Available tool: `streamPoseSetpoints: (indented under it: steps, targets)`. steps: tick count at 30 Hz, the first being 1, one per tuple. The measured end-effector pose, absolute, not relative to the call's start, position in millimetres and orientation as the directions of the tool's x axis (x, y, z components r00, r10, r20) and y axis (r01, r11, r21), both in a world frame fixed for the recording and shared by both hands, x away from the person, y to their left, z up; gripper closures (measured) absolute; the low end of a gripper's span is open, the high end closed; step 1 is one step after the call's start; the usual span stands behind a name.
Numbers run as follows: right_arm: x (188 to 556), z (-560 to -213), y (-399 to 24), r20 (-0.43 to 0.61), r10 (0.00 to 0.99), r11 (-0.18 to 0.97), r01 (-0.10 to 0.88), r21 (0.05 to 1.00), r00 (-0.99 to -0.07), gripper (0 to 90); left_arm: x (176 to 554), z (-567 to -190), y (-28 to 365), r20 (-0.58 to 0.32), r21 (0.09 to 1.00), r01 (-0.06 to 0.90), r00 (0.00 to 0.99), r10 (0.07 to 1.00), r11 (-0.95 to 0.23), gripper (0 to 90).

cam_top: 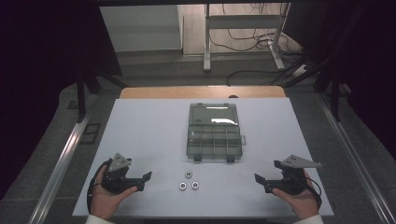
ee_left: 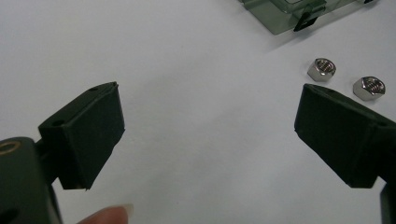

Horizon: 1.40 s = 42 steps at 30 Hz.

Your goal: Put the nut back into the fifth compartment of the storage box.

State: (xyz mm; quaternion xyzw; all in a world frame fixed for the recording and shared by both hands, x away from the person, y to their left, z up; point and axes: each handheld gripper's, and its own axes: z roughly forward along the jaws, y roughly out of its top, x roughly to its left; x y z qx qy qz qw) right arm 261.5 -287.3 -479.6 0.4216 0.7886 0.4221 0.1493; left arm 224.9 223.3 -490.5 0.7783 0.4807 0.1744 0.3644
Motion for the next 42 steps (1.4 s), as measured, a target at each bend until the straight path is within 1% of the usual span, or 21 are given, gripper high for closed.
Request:
streamPoseSetpoints:
  steps: [6,16,23,28,33,36,38,39,42]
  targets:
    - [262,-480,-290,0.110,0.792,0.297,0.536,0.790,-0.601,5.3,226,-489,225,-0.072,0.736,0.623,0.462,0.884,-0.265,6.8]
    - [265,-487,-289,0.082,0.792,0.334,0.542,0.771,-0.605,5.9,228,-487,226,-0.090,0.734,0.627,0.473,0.876,-0.263,7.5]
    - [264,-483,-288,0.084,0.796,0.319,0.534,0.783,-0.599,6.1,225,-480,225,-0.080,0.745,0.611,0.480,0.874,-0.267,8.0]
    - [263,-485,-288,0.065,0.795,0.341,0.534,0.774,-0.603,6.3,223,-481,221,-0.073,0.743,0.603,0.503,0.861,-0.290,9.6]
    - [268,-485,-287,0.073,0.790,0.340,0.534,0.774,-0.609,6.3,224,-482,220,-0.047,0.739,0.603,0.488,0.871,-0.299,12.7]
    - [270,-486,-289,0.074,0.789,0.342,0.537,0.771,-0.609,6.4,224,-482,221,-0.052,0.743,0.604,0.482,0.875,-0.288,13.5]
    - [269,-486,-291,0.080,0.791,0.337,0.541,0.771,-0.606,6.4,224,-482,221,-0.070,0.728,0.624,0.481,0.874,-0.285,14.1]
    - [269,-485,-291,0.080,0.792,0.334,0.539,0.773,-0.605,6.4,223,-481,220,-0.079,0.711,0.638,0.492,0.867,-0.297,14.8]
    - [268,-484,-292,0.088,0.794,0.323,0.540,0.777,-0.602,6.4,222,-480,218,-0.078,0.701,0.639,0.509,0.857,-0.316,14.9]
